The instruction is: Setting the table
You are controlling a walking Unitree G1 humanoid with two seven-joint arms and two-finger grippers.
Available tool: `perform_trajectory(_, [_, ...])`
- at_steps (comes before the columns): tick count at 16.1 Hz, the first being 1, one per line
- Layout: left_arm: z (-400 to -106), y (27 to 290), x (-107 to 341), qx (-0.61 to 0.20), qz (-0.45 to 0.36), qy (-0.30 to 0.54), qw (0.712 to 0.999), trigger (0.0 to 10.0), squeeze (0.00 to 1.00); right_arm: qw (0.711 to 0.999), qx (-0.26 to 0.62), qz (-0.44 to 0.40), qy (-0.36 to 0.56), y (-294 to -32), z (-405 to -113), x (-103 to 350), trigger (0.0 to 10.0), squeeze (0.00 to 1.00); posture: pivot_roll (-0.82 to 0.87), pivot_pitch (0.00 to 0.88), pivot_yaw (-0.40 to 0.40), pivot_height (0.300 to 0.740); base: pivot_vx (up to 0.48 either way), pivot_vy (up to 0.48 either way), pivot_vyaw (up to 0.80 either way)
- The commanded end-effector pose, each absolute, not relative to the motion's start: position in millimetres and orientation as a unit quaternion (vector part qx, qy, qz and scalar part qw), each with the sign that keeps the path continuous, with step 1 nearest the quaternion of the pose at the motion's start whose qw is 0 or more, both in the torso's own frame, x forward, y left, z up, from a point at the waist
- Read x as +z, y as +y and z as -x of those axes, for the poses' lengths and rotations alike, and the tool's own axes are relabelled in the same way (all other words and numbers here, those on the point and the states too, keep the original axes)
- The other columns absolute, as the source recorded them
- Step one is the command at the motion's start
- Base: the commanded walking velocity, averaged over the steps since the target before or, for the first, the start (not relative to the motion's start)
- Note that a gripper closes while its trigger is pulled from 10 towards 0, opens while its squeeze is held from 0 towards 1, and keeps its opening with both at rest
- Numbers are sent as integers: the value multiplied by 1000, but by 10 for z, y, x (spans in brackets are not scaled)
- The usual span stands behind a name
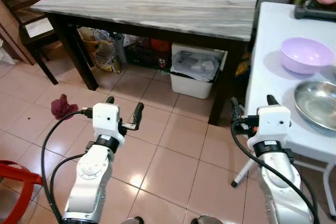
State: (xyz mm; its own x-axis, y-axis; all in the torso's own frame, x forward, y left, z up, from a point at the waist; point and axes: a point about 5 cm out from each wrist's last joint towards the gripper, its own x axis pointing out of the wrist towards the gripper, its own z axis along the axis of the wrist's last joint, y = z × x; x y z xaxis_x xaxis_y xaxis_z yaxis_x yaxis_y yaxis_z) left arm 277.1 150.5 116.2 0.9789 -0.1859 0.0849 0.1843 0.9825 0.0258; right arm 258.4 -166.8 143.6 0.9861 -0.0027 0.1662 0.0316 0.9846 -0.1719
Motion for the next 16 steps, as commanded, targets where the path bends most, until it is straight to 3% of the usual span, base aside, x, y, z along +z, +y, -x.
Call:
perform_trajectory(1, [-2773,1525,1172,-93,-10,-40,995,10000,0,993,-7,89,-83,-1657,-2570,1458,10000,0,-150,142,71,740,0,-364,-800])
perform_trajectory(6, [-2772,1503,1168,-96,-8,-36,995,10000,0,993,-2,88,-81,-1632,-2576,1461,10000,0,-154,141,68,740,0,-370,-726])
perform_trajectory(10, [-2773,1497,1166,-94,-6,-34,995,10000,0,994,10,83,-75,-1597,-2591,1469,10000,0,-154,146,63,740,0,-370,0])
perform_trajectory(16, [-2785,1524,1177,-68,-8,-42,997,10000,0,993,-11,102,-61,-1622,-2627,1435,10000,0,-160,151,63,740,0,0,0])
